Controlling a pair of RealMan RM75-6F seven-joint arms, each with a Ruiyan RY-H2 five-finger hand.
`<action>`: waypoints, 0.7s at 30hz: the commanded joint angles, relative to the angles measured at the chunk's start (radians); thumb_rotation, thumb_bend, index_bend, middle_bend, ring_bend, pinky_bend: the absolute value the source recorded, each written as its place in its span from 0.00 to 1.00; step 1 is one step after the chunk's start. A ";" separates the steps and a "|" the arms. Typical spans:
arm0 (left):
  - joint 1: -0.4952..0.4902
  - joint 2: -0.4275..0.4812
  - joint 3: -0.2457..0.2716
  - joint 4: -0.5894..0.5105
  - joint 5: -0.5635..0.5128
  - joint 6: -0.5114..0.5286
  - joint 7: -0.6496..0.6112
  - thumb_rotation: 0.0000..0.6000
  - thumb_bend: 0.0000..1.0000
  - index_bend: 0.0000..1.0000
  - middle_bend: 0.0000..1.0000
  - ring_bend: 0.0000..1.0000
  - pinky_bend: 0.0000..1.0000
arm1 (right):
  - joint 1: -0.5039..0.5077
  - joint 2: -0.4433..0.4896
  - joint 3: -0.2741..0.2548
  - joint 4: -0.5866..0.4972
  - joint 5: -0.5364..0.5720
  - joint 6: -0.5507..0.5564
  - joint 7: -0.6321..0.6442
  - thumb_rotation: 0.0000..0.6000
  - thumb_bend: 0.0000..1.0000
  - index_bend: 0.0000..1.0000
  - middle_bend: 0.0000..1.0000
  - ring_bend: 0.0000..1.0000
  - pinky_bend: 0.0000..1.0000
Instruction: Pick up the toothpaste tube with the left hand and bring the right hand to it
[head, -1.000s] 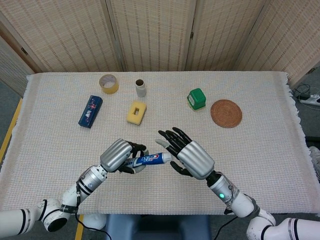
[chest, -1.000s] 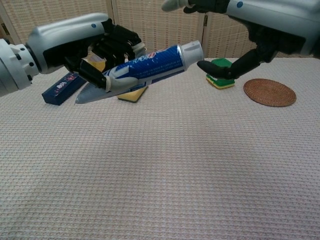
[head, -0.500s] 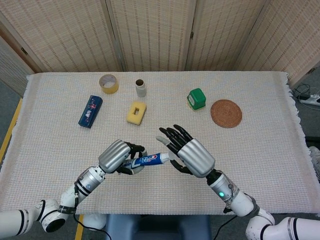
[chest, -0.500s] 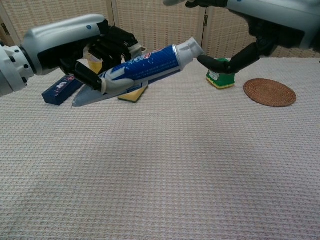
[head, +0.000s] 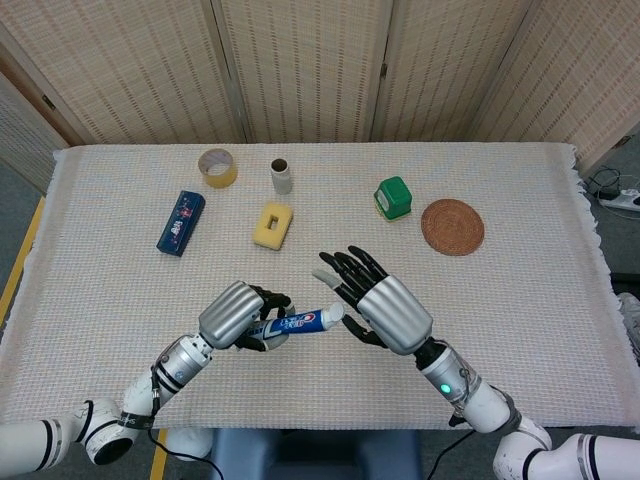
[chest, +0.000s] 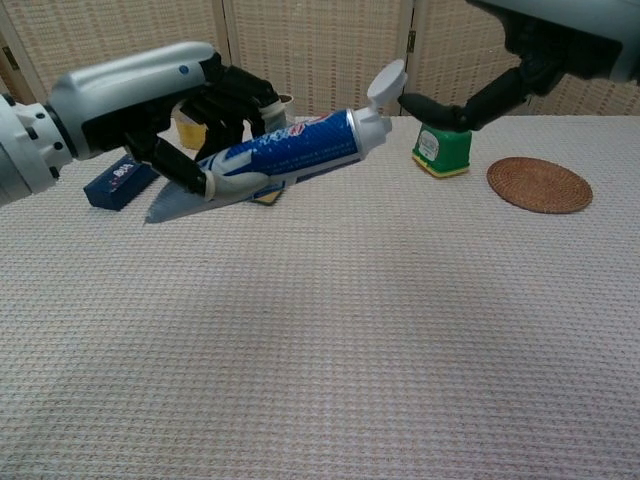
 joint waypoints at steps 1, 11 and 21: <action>0.000 -0.007 0.002 0.002 0.002 0.000 0.018 1.00 0.67 0.81 0.76 0.74 0.70 | 0.005 -0.003 0.002 -0.003 0.001 -0.002 -0.002 1.00 0.51 0.00 0.03 0.06 0.00; -0.002 -0.023 0.001 -0.002 0.008 0.003 0.081 1.00 0.67 0.81 0.76 0.74 0.70 | 0.039 -0.025 0.012 -0.007 0.031 -0.035 -0.040 1.00 0.51 0.00 0.04 0.06 0.00; 0.015 -0.027 0.011 0.039 -0.002 0.014 0.080 1.00 0.67 0.80 0.76 0.73 0.68 | 0.012 0.002 -0.016 -0.016 0.016 0.005 -0.029 1.00 0.51 0.00 0.04 0.06 0.00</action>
